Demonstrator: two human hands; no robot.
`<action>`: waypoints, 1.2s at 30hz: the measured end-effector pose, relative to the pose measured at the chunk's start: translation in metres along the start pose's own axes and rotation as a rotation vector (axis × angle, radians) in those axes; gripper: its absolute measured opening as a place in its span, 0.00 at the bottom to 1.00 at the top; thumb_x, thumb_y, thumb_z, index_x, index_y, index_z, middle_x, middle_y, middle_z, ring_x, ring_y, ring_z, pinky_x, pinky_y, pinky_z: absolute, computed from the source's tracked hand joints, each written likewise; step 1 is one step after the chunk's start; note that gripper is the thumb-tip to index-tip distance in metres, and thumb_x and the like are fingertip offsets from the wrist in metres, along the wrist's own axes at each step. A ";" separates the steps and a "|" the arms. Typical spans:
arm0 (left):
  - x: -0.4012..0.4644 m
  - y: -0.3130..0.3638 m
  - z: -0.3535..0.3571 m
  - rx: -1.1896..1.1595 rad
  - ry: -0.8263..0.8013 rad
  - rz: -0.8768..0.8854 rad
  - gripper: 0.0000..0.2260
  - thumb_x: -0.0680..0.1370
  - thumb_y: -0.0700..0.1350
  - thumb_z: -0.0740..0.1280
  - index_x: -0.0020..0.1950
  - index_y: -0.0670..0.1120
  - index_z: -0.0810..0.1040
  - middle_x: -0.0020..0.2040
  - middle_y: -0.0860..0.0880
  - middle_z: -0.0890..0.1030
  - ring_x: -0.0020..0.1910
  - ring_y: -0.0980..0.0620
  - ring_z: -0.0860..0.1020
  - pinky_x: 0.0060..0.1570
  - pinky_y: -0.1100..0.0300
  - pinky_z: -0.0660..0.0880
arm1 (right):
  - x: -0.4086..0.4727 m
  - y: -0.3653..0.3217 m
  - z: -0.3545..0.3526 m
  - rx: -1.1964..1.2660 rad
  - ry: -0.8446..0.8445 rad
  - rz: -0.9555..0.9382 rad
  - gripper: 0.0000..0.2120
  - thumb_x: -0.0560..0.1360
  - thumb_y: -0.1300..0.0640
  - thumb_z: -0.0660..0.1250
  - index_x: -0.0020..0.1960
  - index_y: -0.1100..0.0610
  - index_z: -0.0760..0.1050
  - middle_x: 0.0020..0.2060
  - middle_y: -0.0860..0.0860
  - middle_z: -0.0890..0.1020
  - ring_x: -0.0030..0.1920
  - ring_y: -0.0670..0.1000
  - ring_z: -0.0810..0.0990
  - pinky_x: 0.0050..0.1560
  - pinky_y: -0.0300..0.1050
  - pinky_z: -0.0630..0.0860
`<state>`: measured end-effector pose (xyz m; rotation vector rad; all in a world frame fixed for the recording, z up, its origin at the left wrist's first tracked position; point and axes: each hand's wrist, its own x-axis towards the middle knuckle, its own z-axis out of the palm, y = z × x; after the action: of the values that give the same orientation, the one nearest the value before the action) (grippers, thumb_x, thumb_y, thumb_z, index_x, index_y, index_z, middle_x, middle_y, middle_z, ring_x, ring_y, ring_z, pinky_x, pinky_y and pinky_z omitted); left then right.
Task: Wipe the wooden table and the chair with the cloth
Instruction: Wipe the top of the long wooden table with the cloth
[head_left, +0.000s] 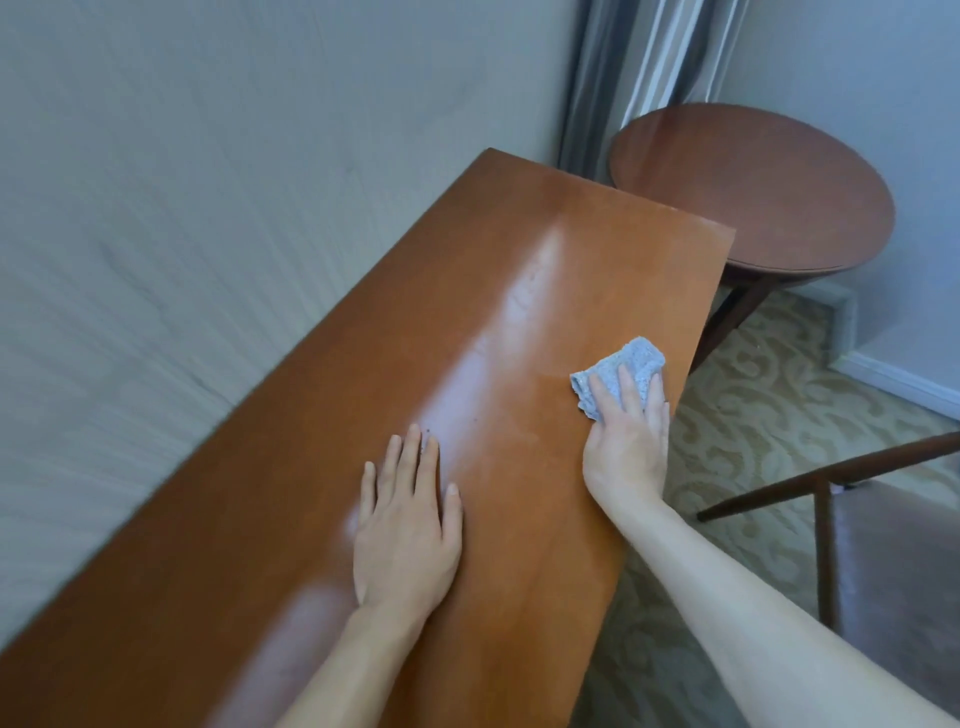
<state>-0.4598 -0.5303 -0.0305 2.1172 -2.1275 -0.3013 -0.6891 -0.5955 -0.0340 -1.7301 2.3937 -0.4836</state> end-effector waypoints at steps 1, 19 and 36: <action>0.000 0.000 0.000 -0.004 0.008 0.001 0.27 0.85 0.55 0.51 0.84 0.48 0.57 0.84 0.51 0.54 0.83 0.53 0.49 0.81 0.48 0.48 | 0.007 -0.007 0.002 -0.002 -0.016 -0.036 0.28 0.81 0.65 0.55 0.78 0.48 0.64 0.81 0.51 0.58 0.82 0.60 0.46 0.81 0.56 0.47; 0.003 -0.001 0.006 -0.020 0.063 0.001 0.26 0.83 0.54 0.53 0.81 0.46 0.64 0.82 0.48 0.62 0.82 0.50 0.56 0.79 0.44 0.57 | 0.037 -0.159 0.050 0.091 -0.355 -0.745 0.27 0.81 0.62 0.57 0.78 0.46 0.66 0.81 0.51 0.60 0.82 0.59 0.47 0.80 0.56 0.50; 0.003 0.002 0.006 -0.030 0.092 -0.001 0.27 0.83 0.54 0.52 0.80 0.45 0.65 0.81 0.47 0.64 0.82 0.48 0.56 0.80 0.44 0.54 | 0.035 -0.167 0.050 0.023 -0.312 -0.534 0.29 0.79 0.60 0.58 0.79 0.45 0.64 0.82 0.52 0.57 0.82 0.61 0.44 0.80 0.61 0.48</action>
<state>-0.4628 -0.5325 -0.0365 2.0739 -2.0584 -0.2301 -0.5362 -0.6846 -0.0211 -2.2393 1.7017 -0.2676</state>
